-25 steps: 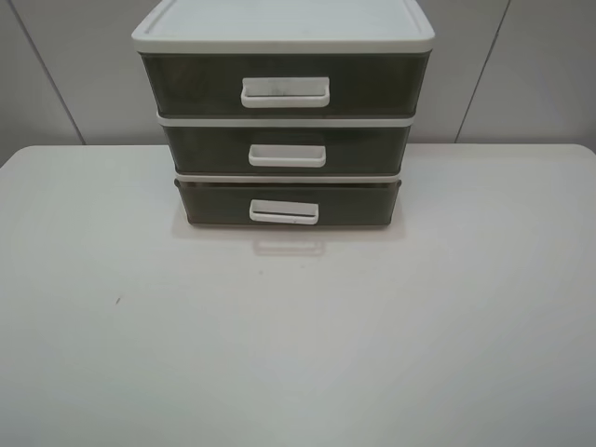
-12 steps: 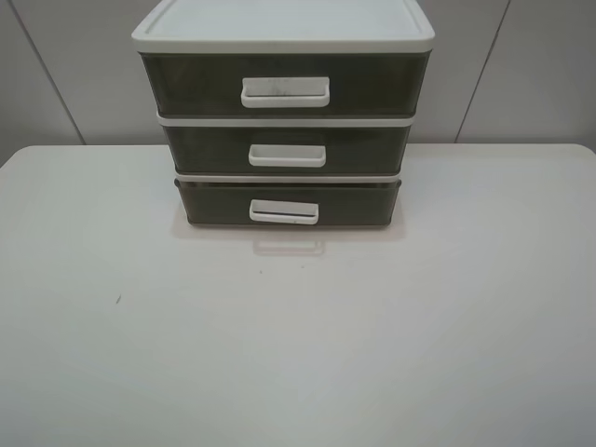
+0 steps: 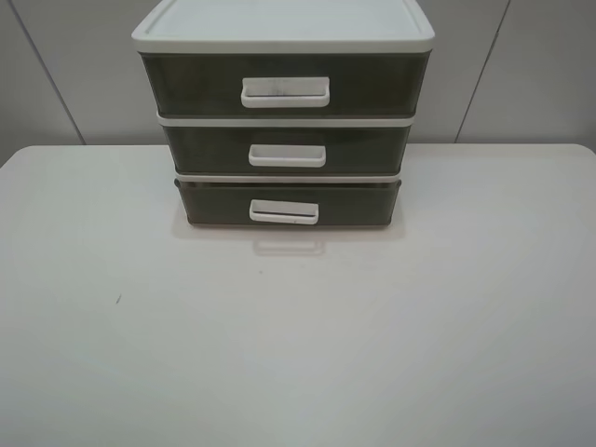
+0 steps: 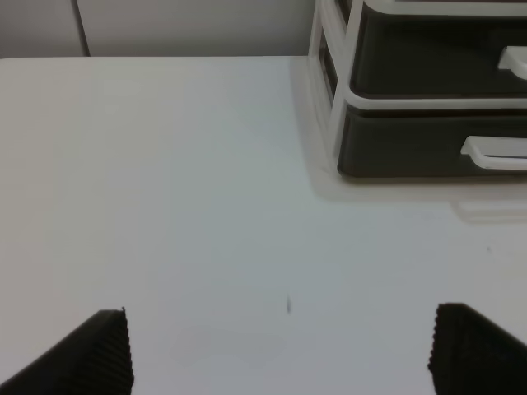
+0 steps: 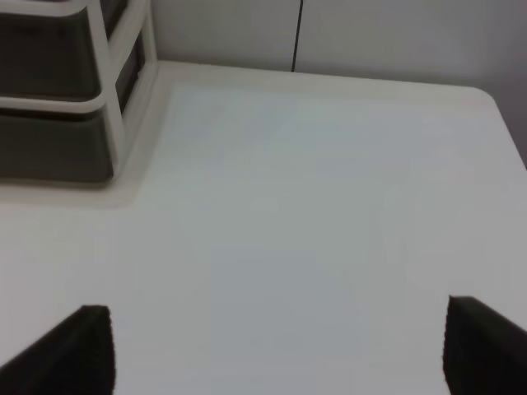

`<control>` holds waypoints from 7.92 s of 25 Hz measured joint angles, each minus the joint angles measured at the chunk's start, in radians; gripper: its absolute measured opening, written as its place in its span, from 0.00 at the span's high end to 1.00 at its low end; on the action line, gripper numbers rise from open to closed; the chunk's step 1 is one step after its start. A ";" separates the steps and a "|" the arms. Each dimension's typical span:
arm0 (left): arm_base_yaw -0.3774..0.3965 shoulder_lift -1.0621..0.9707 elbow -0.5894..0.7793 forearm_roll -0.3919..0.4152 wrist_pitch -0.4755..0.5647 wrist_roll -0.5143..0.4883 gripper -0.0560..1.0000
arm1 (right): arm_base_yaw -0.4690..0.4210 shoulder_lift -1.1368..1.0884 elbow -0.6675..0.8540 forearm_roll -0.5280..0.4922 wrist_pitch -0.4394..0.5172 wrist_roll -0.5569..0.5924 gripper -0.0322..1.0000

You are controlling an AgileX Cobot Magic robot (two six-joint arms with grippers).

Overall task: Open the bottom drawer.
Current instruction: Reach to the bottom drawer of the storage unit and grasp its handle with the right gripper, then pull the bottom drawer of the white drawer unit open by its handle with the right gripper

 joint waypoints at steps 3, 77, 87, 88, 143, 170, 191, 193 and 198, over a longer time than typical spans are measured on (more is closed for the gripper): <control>0.000 0.000 0.000 0.000 0.000 0.000 0.24 | 0.079 0.138 -0.070 -0.018 0.001 0.000 0.20; 0.000 0.000 0.000 0.000 0.000 0.000 0.24 | 0.629 1.870 -0.259 -0.240 -1.393 -0.480 0.20; 0.000 0.000 0.000 0.000 0.000 0.000 0.24 | 0.634 1.889 -0.205 -0.036 -1.555 -0.738 0.20; 0.000 0.000 0.000 0.000 0.000 0.000 0.24 | 0.639 1.900 -0.205 -0.033 -1.560 -0.742 0.20; 0.000 0.000 0.000 0.000 0.000 0.000 0.24 | 0.727 1.903 -0.139 -0.005 -1.601 -0.805 0.87; 0.000 0.000 0.000 0.000 0.000 0.000 0.24 | 0.860 1.813 -0.043 0.059 -1.500 -0.790 0.87; 0.000 0.000 0.000 0.000 0.000 0.000 0.24 | 0.867 1.765 -0.041 0.026 -1.396 -0.805 0.43; 0.000 0.000 0.000 0.000 0.000 0.000 0.24 | 0.867 1.721 -0.040 0.026 -1.368 -0.805 0.41; 0.000 0.000 0.000 0.000 0.000 0.000 0.24 | 0.868 1.604 -0.038 0.030 -1.253 -0.805 0.33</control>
